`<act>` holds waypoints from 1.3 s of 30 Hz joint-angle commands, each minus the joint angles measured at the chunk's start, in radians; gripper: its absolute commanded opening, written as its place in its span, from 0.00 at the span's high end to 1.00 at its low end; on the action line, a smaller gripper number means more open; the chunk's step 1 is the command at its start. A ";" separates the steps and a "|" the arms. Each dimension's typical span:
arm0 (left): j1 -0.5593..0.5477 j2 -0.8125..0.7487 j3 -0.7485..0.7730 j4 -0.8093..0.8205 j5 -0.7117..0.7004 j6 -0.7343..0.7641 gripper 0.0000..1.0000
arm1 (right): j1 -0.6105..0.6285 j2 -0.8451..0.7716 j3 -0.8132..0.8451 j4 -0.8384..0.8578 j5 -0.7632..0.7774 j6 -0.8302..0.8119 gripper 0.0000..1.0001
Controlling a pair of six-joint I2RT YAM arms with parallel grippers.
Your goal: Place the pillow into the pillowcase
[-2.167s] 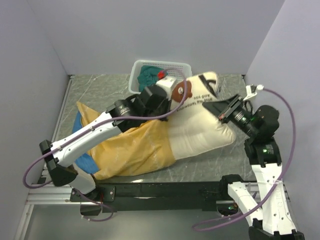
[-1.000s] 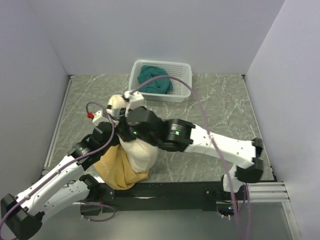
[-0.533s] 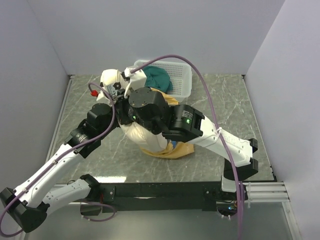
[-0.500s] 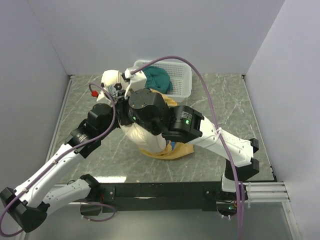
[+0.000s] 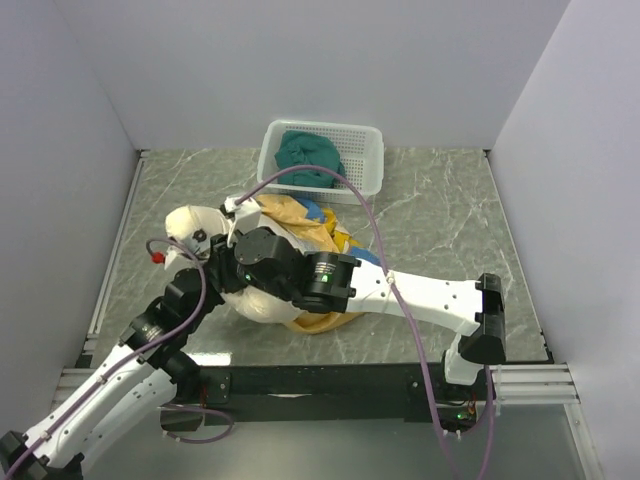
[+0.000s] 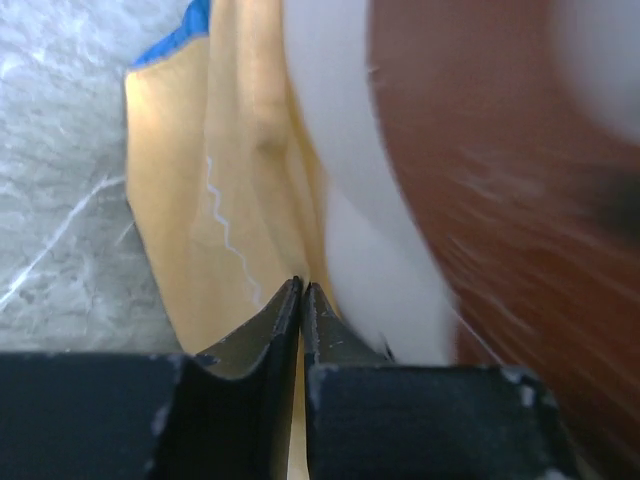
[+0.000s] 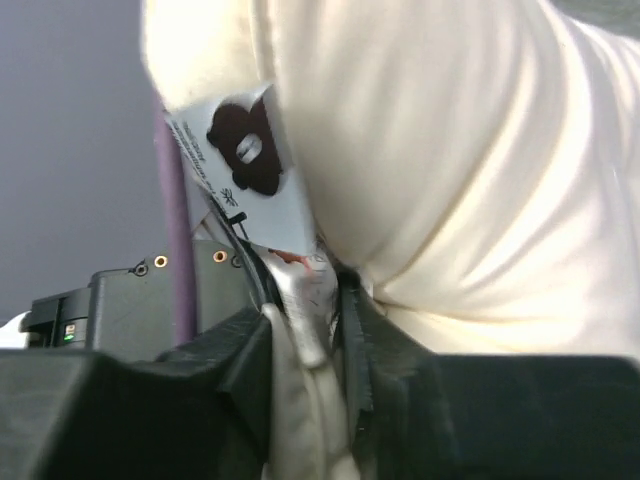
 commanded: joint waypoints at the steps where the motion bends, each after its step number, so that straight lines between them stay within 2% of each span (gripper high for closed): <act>1: -0.001 -0.012 -0.052 -0.048 -0.077 -0.094 0.88 | 0.041 -0.022 -0.038 0.140 -0.178 0.060 0.53; 4: -0.001 -0.022 -0.062 -0.082 -0.100 -0.113 0.88 | 0.042 -0.070 -0.047 0.137 -0.178 0.039 0.39; 7: -0.001 -0.033 -0.064 -0.093 -0.110 -0.116 0.88 | 0.041 -0.116 -0.052 0.134 -0.195 0.009 0.29; 14: 0.001 -0.041 -0.064 -0.119 -0.125 -0.122 0.88 | 0.041 -0.205 -0.079 0.125 -0.149 -0.029 0.23; 17: 0.001 -0.044 -0.063 -0.122 -0.124 -0.124 0.88 | 0.027 -0.224 -0.062 0.007 0.004 -0.055 0.21; 19: 0.001 -0.047 -0.058 -0.127 -0.124 -0.122 0.88 | -0.039 -0.242 -0.067 -0.053 0.113 -0.061 0.21; 21: -0.001 -0.050 -0.053 -0.127 -0.122 -0.118 0.89 | -0.125 -0.288 -0.119 -0.085 0.104 -0.054 0.22; 22: 0.001 -0.053 -0.052 -0.125 -0.119 -0.115 0.89 | -0.236 -0.300 -0.181 -0.092 0.075 -0.054 0.25; 23: 0.001 -0.053 -0.050 -0.128 -0.119 -0.114 0.89 | -0.283 -0.309 -0.211 -0.102 0.078 -0.057 0.27; 26: 0.001 -0.055 -0.043 -0.133 -0.122 -0.108 0.89 | -0.439 -0.320 -0.312 -0.116 0.090 -0.121 0.28; 30: 0.001 -0.051 -0.035 -0.133 -0.128 -0.102 0.90 | -0.571 -0.239 -0.383 -0.131 0.125 -0.167 0.29; 35: 0.001 -0.053 -0.024 -0.124 -0.124 -0.095 0.91 | -0.743 -0.159 -0.450 -0.038 -0.010 -0.192 0.28; 39: 0.001 -0.041 -0.006 -0.124 -0.122 -0.084 0.92 | -0.807 -0.037 -0.405 -0.029 -0.053 -0.219 0.26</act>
